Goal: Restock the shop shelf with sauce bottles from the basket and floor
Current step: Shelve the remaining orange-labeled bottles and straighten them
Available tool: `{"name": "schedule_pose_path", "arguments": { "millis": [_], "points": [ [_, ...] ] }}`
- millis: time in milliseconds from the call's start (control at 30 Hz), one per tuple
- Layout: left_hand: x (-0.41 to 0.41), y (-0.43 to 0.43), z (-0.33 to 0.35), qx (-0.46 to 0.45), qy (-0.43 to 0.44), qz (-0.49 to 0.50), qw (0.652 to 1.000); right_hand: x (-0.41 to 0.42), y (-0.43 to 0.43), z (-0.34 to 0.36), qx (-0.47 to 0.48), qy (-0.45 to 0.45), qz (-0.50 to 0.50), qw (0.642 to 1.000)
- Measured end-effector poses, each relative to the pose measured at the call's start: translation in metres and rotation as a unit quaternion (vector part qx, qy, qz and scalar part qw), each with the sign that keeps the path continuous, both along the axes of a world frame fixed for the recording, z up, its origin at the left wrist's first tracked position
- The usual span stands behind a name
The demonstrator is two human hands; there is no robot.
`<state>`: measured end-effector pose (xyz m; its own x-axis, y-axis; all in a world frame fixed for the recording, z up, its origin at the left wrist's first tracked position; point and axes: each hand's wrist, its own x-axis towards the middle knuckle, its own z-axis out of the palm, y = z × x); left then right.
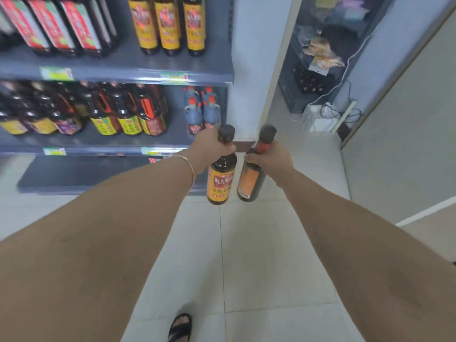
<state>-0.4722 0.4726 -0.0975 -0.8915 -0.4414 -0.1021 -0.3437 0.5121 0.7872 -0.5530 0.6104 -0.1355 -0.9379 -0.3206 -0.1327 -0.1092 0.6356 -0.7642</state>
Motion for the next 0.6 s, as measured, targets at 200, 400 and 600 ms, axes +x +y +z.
{"name": "schedule_pose_path", "arguments": {
  "millis": [200,400,600],
  "points": [
    [0.023,-0.101,0.073,-0.018,0.014,0.065,0.998,0.001,-0.115,0.063,-0.045,0.015,0.096,0.994],
    [0.017,-0.212,0.125,-0.039,0.048,0.098,0.993,-0.017,-0.225,0.115,-0.061,0.06,0.103,0.991],
    [-0.008,-0.282,0.156,-0.026,0.095,0.101,0.99,-0.043,-0.29,0.153,-0.075,0.088,0.088,0.989]
  ]
}}
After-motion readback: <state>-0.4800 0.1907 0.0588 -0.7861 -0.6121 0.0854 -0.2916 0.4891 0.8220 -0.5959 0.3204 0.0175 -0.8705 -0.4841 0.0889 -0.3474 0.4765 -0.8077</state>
